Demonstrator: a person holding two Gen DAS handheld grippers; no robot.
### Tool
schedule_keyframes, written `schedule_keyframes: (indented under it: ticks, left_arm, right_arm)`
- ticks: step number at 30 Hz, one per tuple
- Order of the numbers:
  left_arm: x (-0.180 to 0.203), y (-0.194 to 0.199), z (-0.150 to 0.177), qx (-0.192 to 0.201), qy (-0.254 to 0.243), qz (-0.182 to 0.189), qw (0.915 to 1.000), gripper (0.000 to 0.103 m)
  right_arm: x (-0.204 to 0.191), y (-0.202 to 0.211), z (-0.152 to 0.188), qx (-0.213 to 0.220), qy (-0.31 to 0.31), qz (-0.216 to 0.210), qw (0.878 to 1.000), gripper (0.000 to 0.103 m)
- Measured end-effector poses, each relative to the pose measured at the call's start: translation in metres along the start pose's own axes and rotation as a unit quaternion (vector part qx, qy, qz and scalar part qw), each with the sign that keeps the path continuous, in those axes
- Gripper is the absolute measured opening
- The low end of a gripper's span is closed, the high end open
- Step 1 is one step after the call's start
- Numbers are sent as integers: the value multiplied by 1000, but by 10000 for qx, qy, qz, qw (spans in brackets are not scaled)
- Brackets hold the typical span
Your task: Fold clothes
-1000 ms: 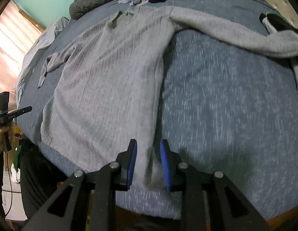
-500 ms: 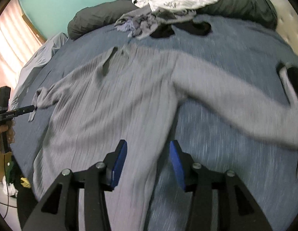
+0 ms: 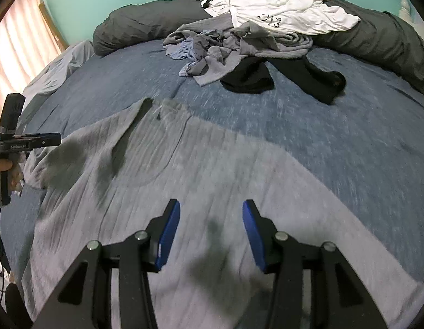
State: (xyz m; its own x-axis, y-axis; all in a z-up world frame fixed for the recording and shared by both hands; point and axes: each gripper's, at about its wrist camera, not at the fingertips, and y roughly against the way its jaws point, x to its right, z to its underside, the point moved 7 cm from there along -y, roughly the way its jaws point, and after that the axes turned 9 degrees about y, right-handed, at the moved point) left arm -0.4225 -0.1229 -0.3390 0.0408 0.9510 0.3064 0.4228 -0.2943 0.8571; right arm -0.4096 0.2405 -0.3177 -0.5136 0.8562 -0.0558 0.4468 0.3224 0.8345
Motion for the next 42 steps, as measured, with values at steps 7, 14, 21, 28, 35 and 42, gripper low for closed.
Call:
schedule_keyframes:
  ticks: [7,14,21,28,35,42]
  left_arm:
    - [-7,-34,-25,-155,-122,-112,9997,60]
    - [-15,-62,-41,-298,-233,-235,9990,66]
    - [-15,-83,-43,-417,-437,-181,9980,61]
    - [-5,-91,-37,-424,-796,-220,9957,11]
    - [2,-70,-43,-9,-1066,-438,9933,5]
    - [-3,-35,-61,357,-961,-547,9932,4]
  right_arm:
    - [19,-39,-32,-177,140,223,9995,49]
    - [22,-75,-53,-394,527,300,9974,49]
    - [28,-107,-59,-619,775,340,9945,50]
    - [25,-121,-51,-718,912,249,9929,39]
    - [13,-109,-50,-551,1268,317,9899,2]
    - [23,-71,-68,-99,1288,678,9893,1]
